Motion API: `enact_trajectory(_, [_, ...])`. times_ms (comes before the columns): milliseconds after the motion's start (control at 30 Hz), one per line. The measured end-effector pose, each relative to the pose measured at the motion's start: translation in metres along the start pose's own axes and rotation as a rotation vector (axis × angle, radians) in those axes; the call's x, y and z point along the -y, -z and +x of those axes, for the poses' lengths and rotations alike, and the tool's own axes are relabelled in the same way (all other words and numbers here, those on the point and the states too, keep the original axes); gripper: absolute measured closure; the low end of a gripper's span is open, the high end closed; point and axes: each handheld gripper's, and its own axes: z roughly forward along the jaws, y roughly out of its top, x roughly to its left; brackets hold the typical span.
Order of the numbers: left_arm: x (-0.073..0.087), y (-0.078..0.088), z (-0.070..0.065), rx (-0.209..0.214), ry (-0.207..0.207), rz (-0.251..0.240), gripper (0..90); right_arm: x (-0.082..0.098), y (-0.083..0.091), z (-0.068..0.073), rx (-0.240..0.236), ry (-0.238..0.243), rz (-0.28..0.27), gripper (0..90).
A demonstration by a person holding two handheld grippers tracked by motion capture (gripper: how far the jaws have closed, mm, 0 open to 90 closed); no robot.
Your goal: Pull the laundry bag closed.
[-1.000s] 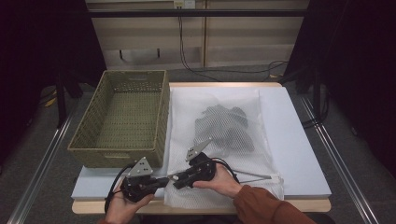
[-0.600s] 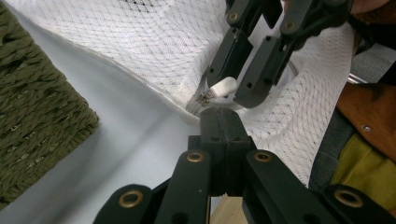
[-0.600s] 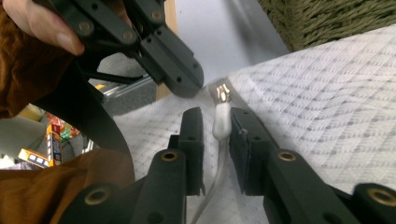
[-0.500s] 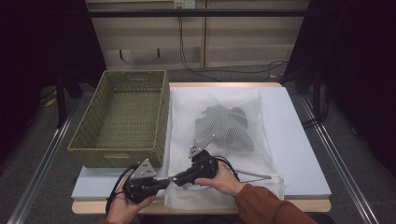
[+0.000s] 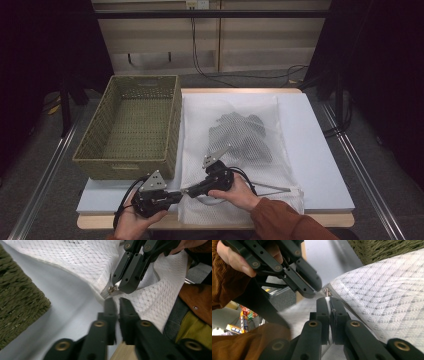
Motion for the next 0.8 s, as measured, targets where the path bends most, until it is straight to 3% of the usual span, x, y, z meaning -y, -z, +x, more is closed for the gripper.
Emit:
enact_trajectory(67, [0.001, 0.001, 0.002, -0.011, 0.022, -0.003, 71.0, -0.001, 0.004, 0.002, 0.019, 0.011, -0.003, 87.5])
enact_trajectory(133, [0.001, 0.0, 0.005, 0.01, 0.055, -0.016, 64.9, -0.002, 0.007, 0.003, 0.021, 0.013, -0.014, 87.5])
enact_trajectory(300, [-0.003, -0.006, 0.007, 0.031, 0.037, 0.002, 61.6, -0.004, 0.012, 0.005, 0.015, 0.041, -0.023, 87.6])
enact_trajectory(500, [-0.012, -0.014, 0.01, 0.05, -0.002, 0.039, 66.5, -0.004, 0.013, 0.004, 0.003, 0.047, -0.031, 87.6])
enact_trajectory(567, [-0.015, -0.014, 0.01, 0.037, -0.014, 0.039, 72.8, -0.005, 0.014, 0.005, -0.002, 0.042, -0.035, 87.6])
enact_trajectory(800, [-0.014, -0.014, 0.007, 0.024, -0.028, 0.018, 78.5, -0.005, 0.013, 0.005, -0.008, 0.045, -0.023, 87.6])
